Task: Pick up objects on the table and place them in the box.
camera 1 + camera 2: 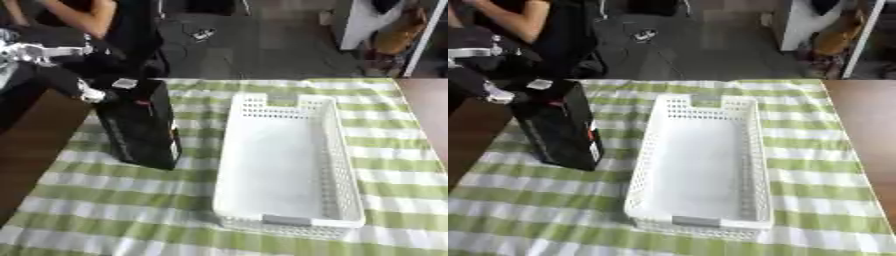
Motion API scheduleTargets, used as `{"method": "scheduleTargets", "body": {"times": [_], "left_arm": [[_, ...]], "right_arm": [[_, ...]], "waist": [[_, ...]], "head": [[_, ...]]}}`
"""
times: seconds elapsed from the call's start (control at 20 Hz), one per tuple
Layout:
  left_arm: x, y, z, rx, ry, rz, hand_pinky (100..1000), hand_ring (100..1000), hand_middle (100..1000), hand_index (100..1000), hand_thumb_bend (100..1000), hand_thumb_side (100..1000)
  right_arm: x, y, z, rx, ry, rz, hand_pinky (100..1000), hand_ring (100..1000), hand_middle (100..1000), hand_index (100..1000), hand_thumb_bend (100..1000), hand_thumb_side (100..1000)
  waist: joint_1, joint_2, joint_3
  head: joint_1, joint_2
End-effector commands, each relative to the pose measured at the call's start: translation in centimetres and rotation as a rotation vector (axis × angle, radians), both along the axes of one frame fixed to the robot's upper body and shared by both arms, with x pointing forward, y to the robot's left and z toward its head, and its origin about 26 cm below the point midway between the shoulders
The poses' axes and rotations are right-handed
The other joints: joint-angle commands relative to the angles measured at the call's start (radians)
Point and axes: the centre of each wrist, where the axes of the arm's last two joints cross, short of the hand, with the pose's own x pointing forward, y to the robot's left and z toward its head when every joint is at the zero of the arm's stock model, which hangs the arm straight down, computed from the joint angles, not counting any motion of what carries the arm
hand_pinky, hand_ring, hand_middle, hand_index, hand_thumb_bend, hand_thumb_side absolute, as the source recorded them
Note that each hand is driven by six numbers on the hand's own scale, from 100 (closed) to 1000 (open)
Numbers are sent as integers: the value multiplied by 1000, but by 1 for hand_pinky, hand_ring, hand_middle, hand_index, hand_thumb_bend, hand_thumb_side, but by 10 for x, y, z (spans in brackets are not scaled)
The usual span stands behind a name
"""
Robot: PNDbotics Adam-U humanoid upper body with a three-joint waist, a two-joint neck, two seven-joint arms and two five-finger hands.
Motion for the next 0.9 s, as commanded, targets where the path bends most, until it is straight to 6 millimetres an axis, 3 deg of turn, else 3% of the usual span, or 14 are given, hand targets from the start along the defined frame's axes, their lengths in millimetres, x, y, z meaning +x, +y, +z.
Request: {"method": "scheduleTargets", "body": {"times": [0.05, 0.9], "left_arm": [[1, 3, 13, 11, -13, 2, 943, 896, 807, 974, 960, 671], [14, -16, 12, 54, -18, -33, 952, 905, 830, 1000, 974, 676]], "right_arm": [[-1, -4, 8, -32, -18, -2, 773, 820, 854, 980, 100, 724], [-2, -4, 8, -31, -19, -1, 774, 820, 855, 980, 100, 723]], "waist": [[4, -12, 0], [7, -13, -2]], "head": [[-10, 7], [-17, 0]]}}
